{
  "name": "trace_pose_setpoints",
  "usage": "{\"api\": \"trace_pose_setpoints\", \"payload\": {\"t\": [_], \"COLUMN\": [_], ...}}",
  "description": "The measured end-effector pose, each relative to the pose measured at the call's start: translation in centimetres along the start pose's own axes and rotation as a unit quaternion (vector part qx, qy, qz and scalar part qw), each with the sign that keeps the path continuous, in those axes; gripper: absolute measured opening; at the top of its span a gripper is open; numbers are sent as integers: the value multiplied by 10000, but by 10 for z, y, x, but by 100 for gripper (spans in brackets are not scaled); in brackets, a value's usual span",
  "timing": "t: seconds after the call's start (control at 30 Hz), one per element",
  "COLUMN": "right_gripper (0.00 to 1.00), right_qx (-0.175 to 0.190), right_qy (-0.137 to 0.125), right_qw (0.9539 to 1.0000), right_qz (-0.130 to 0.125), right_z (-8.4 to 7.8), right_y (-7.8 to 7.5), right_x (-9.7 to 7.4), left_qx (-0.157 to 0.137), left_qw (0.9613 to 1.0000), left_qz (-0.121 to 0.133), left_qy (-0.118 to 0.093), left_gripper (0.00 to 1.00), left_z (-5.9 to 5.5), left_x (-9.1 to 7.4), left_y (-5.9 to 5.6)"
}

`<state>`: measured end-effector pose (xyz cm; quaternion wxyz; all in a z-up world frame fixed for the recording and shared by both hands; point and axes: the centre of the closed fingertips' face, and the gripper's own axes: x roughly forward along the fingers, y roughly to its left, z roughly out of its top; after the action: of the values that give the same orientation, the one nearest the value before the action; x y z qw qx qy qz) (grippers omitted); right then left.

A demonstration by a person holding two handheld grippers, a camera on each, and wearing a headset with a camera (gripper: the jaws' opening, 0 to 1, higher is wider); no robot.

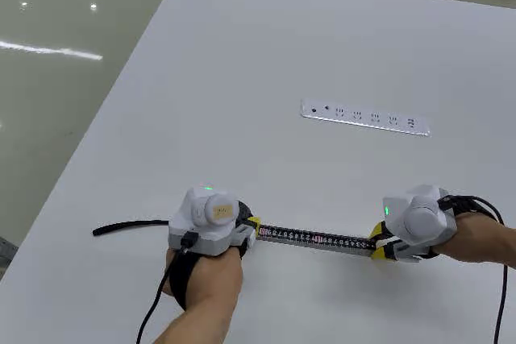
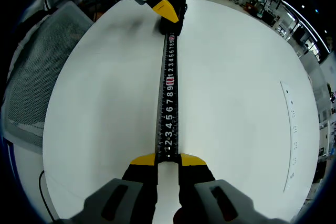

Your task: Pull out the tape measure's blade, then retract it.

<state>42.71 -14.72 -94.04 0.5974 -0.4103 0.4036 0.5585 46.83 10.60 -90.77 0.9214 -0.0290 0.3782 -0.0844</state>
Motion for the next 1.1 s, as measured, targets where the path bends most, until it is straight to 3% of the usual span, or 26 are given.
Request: {"api": "trace_pose_setpoints", "payload": {"t": [1.1], "right_gripper": [14], "right_qx": [37], "right_qy": [-225], "right_qw": [9997], "right_qz": [99], "right_z": [29], "right_y": [-4], "right_x": [11], "left_qx": [29], "left_qw": [10000], "left_qz": [-30], "left_qy": [46], "left_gripper": [60], "left_z": [0], "left_x": [1], "left_y": [0]}}
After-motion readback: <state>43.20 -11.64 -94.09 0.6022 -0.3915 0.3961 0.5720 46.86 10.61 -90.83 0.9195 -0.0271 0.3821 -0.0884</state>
